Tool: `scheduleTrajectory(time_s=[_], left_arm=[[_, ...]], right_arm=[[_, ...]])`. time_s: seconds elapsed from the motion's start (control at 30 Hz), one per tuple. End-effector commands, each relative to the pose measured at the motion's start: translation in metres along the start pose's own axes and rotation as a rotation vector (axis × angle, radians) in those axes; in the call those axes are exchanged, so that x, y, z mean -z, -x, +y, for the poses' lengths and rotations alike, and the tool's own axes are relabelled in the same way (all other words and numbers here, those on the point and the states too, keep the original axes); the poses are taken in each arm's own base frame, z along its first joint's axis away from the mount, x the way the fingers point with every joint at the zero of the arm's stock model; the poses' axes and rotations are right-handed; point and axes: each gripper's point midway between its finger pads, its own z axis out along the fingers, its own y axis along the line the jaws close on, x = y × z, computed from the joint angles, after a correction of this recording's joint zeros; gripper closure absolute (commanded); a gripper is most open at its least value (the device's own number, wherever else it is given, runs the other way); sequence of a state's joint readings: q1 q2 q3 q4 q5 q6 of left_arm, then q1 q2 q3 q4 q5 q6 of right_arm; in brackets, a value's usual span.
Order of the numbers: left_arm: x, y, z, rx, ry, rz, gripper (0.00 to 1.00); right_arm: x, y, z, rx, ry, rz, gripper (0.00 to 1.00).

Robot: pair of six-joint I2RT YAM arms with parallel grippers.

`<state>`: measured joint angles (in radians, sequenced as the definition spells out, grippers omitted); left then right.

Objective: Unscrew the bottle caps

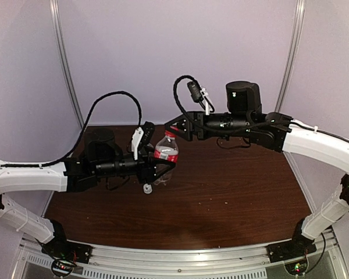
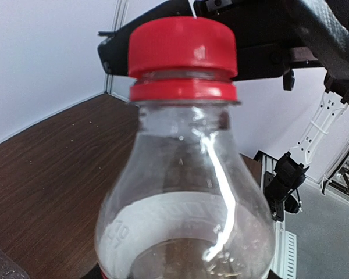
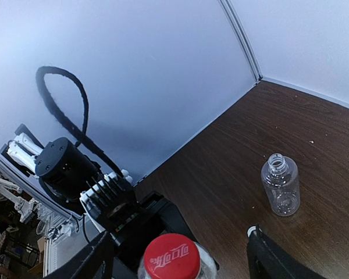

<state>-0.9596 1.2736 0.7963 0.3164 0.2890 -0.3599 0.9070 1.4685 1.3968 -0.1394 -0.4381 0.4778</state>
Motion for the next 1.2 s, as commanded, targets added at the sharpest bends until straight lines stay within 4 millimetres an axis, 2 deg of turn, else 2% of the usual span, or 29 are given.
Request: scheduleTrajectory(time_s=[0.0,0.3,0.53,0.6,0.73,0.83,1.0,1.17], left_arm=[[0.005,0.027,-0.003,-0.04,0.02,-0.068,0.57],[0.009,0.026,-0.002,-0.046,0.034,-0.07,0.57],[0.009,0.026,-0.001,-0.05,0.038,-0.069,0.57],[0.009,0.025,-0.001,-0.052,0.04,-0.065,0.57],[0.01,0.026,-0.002,-0.055,0.038,-0.07,0.57],[0.012,0.028,-0.006,-0.063,0.014,-0.072,0.57],[0.018,0.029,-0.036,-0.107,-0.145,-0.079,0.56],[0.033,0.026,-0.081,-0.136,-0.414,-0.082,0.56]], right_arm=[[-0.004,0.006,0.002,-0.016,-0.008,-0.017,0.26],[-0.01,-0.002,0.009,-0.013,0.033,-0.001,0.54],[-0.013,-0.006,0.011,-0.013,0.052,0.007,0.66],[-0.012,-0.003,0.012,-0.006,0.055,-0.003,0.72],[-0.009,-0.002,0.02,0.037,0.092,-0.002,0.82],[-0.007,-0.002,0.026,0.1,0.13,0.005,0.86],[0.0,-0.009,0.042,0.263,0.277,0.047,0.88],[0.016,-0.027,0.069,0.412,0.548,0.111,0.83]])
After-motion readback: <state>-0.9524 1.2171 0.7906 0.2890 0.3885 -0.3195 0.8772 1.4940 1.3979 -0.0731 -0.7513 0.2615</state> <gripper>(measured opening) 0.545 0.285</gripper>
